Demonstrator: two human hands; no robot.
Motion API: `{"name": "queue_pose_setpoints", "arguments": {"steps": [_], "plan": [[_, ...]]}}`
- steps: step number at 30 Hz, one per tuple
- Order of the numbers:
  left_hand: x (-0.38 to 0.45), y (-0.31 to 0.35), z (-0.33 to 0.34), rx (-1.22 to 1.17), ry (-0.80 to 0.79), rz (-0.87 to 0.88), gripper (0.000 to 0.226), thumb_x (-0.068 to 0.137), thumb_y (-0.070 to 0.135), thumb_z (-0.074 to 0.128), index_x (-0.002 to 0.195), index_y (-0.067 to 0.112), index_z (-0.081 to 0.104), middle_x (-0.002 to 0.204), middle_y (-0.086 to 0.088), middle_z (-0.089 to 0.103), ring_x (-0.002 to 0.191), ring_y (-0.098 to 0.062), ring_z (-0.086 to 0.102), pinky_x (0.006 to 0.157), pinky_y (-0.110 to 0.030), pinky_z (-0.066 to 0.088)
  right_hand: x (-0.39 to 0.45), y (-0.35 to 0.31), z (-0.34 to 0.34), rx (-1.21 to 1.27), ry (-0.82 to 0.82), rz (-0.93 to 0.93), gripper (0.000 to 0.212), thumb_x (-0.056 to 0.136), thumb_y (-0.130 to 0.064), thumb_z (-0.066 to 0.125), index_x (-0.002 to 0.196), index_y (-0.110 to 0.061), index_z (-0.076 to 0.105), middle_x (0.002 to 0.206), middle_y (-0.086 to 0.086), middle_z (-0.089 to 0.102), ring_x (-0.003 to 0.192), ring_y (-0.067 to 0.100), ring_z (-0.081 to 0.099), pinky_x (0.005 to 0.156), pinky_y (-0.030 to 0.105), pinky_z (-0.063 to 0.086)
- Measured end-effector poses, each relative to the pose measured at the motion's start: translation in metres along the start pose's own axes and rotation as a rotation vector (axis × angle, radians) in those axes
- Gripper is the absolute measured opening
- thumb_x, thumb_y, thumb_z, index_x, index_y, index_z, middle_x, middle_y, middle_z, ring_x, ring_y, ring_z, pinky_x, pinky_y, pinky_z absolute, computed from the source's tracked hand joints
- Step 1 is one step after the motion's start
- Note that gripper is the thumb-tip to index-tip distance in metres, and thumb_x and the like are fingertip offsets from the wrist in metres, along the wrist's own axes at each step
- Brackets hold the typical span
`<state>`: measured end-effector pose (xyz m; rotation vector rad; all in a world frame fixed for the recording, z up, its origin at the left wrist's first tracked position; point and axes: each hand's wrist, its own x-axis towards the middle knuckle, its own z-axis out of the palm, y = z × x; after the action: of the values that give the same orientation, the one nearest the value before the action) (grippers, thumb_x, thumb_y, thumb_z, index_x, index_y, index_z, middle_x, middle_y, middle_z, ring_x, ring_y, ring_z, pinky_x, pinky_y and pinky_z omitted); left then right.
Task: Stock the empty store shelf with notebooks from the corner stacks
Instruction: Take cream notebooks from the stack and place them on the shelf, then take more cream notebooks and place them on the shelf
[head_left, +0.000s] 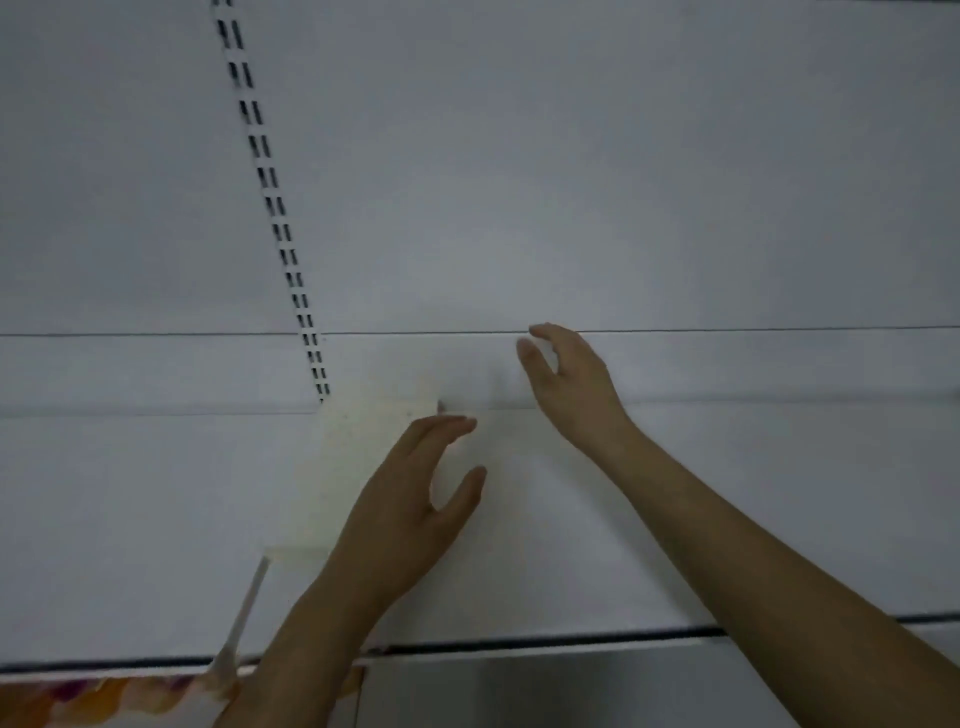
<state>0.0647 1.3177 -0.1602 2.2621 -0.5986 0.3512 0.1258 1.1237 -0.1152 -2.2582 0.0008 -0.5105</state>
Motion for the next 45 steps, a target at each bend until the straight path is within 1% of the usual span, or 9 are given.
{"name": "queue_pose_setpoints", "arguments": {"steps": [2, 8, 12, 17, 21, 26, 30, 34, 45], "plan": [[0.025, 0.039, 0.041, -0.025, -0.111, 0.112, 0.042, 0.094, 0.046, 0.053, 0.135, 0.037, 0.047, 0.129, 0.025, 0.047, 0.109, 0.016, 0.042, 0.095, -0.011, 0.040, -0.005, 0.012, -0.048, -0.019, 0.102, 0.000, 0.050, 0.099, -0.045, 0.041, 0.138, -0.015, 0.048, 0.144, -0.001, 0.047, 0.134, 0.015, 0.039, 0.113, 0.029, 0.028], [0.067, 0.177, 0.177, -0.130, -0.387, 0.455, 0.051, 0.097, 0.046, 0.050, 0.143, 0.027, 0.042, 0.141, 0.011, 0.048, 0.126, -0.003, 0.043, 0.108, -0.019, 0.033, -0.051, 0.081, -0.221, -0.174, 0.421, 0.052, 0.052, 0.099, -0.051, 0.035, 0.141, -0.021, 0.044, 0.145, -0.007, 0.045, 0.136, 0.012, 0.036, 0.108, 0.025, 0.028], [0.066, 0.274, 0.264, -0.177, -0.463, 0.575, 0.054, 0.097, 0.047, 0.050, 0.145, 0.027, 0.039, 0.143, 0.011, 0.045, 0.129, -0.005, 0.041, 0.106, -0.020, 0.034, -0.106, 0.139, -0.346, -0.300, 0.568, 0.109, 0.054, 0.099, -0.053, 0.032, 0.142, -0.022, 0.042, 0.146, -0.008, 0.043, 0.136, 0.011, 0.035, 0.103, 0.020, 0.022], [0.068, 0.386, 0.362, -0.204, -0.494, 0.670, 0.056, 0.097, 0.046, 0.051, 0.146, 0.024, 0.038, 0.144, 0.009, 0.044, 0.130, -0.007, 0.039, 0.104, -0.018, 0.029, -0.162, 0.213, -0.495, -0.465, 0.693, 0.180, 0.057, 0.099, -0.054, 0.029, 0.144, -0.022, 0.040, 0.148, -0.004, 0.042, 0.138, 0.015, 0.033, 0.107, 0.024, 0.021], [0.076, 0.466, 0.431, -0.213, -0.495, 0.711, 0.057, 0.097, 0.045, 0.051, 0.147, 0.022, 0.037, 0.144, 0.005, 0.045, 0.131, -0.012, 0.039, 0.108, -0.030, 0.036, -0.190, 0.263, -0.583, -0.504, 0.762, 0.211, 0.057, 0.099, -0.053, 0.030, 0.144, -0.020, 0.040, 0.148, -0.001, 0.042, 0.137, 0.017, 0.033, 0.109, 0.029, 0.025], [0.084, 0.545, 0.499, -0.238, -0.521, 0.712, 0.058, 0.095, 0.047, 0.049, 0.146, 0.021, 0.039, 0.143, 0.002, 0.047, 0.130, -0.013, 0.040, 0.108, -0.036, 0.038, -0.220, 0.317, -0.663, -0.557, 0.799, 0.264, 0.056, 0.101, -0.051, 0.031, 0.145, -0.018, 0.039, 0.149, 0.000, 0.041, 0.137, 0.017, 0.033, 0.108, 0.026, 0.022], [0.094, 0.592, 0.547, -0.268, -0.547, 0.740, 0.063, 0.090, 0.052, 0.042, 0.145, 0.021, 0.040, 0.142, 0.003, 0.047, 0.130, -0.013, 0.040, 0.107, -0.035, 0.038, -0.232, 0.351, -0.718, -0.580, 0.842, 0.282, 0.056, 0.100, -0.050, 0.033, 0.145, -0.017, 0.039, 0.148, 0.001, 0.042, 0.136, 0.018, 0.034, 0.112, 0.035, 0.030], [0.113, 0.632, 0.602, -0.275, -0.559, 0.774, 0.064, 0.090, 0.052, 0.041, 0.146, 0.021, 0.039, 0.143, 0.001, 0.047, 0.131, -0.015, 0.040, 0.107, -0.034, 0.036, -0.235, 0.390, -0.760, -0.622, 0.865, 0.324, 0.053, 0.101, -0.048, 0.032, 0.145, -0.019, 0.038, 0.149, -0.001, 0.041, 0.137, 0.017, 0.032, 0.108, 0.025, 0.022], [0.190, 0.715, 0.764, -0.331, -0.610, 0.782, 0.057, 0.097, 0.046, 0.046, 0.148, 0.024, 0.034, 0.148, 0.003, 0.042, 0.133, -0.013, 0.037, 0.109, -0.032, 0.036, -0.149, 0.514, -0.861, -0.712, 0.831, 0.362, 0.053, 0.101, -0.049, 0.032, 0.145, -0.021, 0.037, 0.148, -0.002, 0.041, 0.134, 0.011, 0.032, 0.103, 0.018, 0.018]]}}
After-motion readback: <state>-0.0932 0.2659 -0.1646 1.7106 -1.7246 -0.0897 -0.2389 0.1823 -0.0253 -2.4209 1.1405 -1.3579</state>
